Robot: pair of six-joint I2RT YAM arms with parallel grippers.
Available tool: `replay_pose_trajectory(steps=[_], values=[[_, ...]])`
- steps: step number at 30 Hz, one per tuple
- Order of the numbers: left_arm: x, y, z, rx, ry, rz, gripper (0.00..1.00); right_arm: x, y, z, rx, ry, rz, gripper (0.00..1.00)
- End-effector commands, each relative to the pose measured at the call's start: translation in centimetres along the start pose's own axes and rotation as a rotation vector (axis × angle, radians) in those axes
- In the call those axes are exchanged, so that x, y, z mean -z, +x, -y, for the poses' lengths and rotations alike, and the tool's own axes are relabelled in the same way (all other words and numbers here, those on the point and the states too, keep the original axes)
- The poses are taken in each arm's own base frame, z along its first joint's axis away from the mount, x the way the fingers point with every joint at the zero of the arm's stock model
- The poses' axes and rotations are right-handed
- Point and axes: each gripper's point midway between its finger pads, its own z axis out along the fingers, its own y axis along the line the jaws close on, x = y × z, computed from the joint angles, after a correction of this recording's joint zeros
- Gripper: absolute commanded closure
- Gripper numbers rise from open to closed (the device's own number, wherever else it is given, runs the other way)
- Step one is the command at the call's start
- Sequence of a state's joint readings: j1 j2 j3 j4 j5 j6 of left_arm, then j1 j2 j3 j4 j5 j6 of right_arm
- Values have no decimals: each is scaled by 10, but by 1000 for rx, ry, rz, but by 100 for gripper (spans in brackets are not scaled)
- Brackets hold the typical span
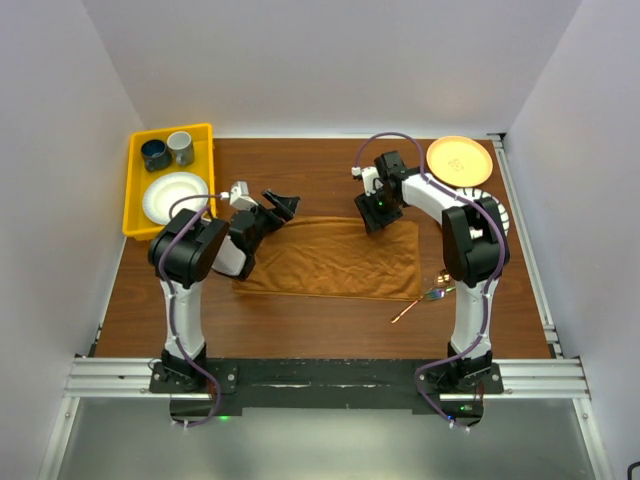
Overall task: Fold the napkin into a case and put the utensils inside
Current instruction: Smooth out the rectangle-folded napkin at the center of the board.
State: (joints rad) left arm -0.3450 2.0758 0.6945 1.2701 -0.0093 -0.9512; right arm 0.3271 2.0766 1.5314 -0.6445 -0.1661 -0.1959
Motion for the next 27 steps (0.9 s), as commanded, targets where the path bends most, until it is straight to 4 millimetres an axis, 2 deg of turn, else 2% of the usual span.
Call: replay_pose_trajectory(steps=[1,5,7,11,12,14,15,17,18,19,20,21,22,23,24,25,27], values=[[7,-16,-28,-35,-81,22,0,-21,35,7,1,16,-126,44],[8,-31,-37,-48,-104,47,0,-21,34,7,3,16,-126,44],[6,-35,-30,-66,-78,48,0,-21,33,6,6,13,-121,44],[2,-45,15,-200,75,49,0,-15,22,4,7,-2,-91,42],[-1,-56,36,-237,119,73,0,-13,19,2,8,-8,-84,40],[-4,-52,51,-333,145,29,0,-4,7,-2,5,-33,-55,37],[-10,-65,73,-368,188,45,0,-1,3,-4,6,-42,-45,34],[-16,-53,71,-456,155,-62,0,11,-11,-6,11,-57,-13,29],[-25,-64,90,-495,176,-65,0,16,-16,-9,17,-64,-2,26],[-29,-64,92,-539,172,-102,0,21,-20,-9,27,-65,12,22],[-26,-48,79,-633,143,-214,0,29,-27,-7,36,-59,28,20],[-33,-61,100,-701,164,-207,0,31,-31,-7,45,-54,38,18],[-27,-47,83,-748,84,-321,0,34,-33,-6,58,-52,40,16],[-27,-45,87,-867,70,-339,0,39,-37,-5,65,-41,45,16],[-28,-53,100,-900,71,-335,0,41,-38,0,72,-19,45,16],[-17,-46,90,-916,38,-418,0,43,-39,2,81,-7,45,15],[-3,-50,93,-995,61,-466,0,49,-40,6,88,15,56,16]])
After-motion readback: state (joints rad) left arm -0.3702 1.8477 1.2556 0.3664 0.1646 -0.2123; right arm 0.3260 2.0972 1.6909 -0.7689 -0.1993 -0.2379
